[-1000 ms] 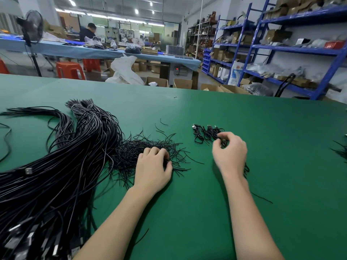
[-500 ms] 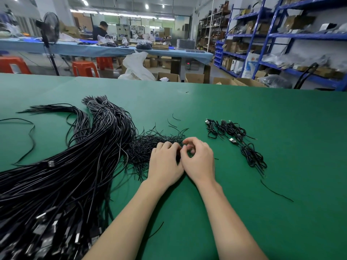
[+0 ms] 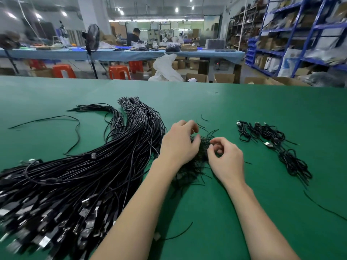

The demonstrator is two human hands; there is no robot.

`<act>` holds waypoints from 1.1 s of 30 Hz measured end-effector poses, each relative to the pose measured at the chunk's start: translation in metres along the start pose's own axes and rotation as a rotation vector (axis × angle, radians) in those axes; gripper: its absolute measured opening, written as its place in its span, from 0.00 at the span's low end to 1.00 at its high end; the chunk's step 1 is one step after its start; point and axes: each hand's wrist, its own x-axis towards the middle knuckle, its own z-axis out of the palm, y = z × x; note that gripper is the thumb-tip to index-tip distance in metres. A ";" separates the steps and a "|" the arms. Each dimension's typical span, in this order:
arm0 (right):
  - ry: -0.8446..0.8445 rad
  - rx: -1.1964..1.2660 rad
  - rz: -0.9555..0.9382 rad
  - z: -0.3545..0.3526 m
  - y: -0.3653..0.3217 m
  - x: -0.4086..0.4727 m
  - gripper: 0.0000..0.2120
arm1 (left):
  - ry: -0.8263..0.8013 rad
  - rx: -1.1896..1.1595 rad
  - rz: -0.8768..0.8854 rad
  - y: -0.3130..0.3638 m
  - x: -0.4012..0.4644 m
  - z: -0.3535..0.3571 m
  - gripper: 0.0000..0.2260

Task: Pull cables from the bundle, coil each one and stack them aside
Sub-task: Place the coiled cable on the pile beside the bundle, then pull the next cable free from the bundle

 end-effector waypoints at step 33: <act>0.017 0.101 0.017 0.005 -0.014 -0.012 0.04 | -0.094 -0.244 -0.517 -0.039 0.011 -0.025 0.06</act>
